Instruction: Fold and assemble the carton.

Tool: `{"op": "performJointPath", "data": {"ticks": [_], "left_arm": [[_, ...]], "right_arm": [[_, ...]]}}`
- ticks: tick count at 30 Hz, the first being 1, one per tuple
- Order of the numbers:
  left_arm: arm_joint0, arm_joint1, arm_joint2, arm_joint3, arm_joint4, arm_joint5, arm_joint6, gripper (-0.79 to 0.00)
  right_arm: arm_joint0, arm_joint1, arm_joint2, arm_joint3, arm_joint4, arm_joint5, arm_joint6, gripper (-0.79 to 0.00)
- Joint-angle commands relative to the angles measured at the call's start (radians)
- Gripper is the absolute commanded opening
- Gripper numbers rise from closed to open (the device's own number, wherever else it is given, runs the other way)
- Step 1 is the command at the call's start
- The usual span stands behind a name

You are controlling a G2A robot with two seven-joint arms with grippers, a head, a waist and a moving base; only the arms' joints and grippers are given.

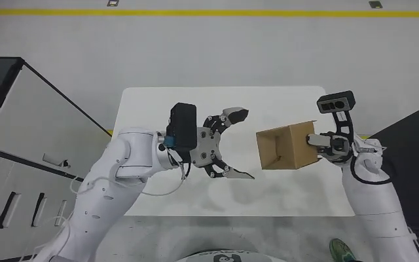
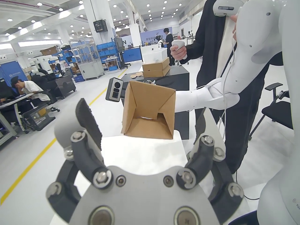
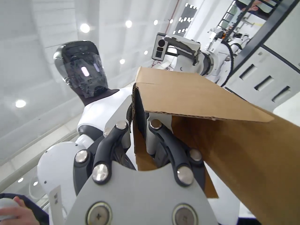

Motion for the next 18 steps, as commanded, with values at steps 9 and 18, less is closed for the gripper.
{"op": "performJointPath", "data": {"ticks": [9, 18], "left_arm": [[0.025, 0.006, -0.024, -0.023, 0.012, 0.005, -0.028, 0.0], [0.025, 0.006, -0.024, -0.023, 0.012, 0.005, -0.028, 0.0]], "right_arm": [[-0.003, -0.004, -0.016, -0.015, 0.023, 0.016, -0.021, -0.785], [0.028, -0.023, -0.079, 0.01, 0.16, 0.034, 0.023, -0.785]]}}
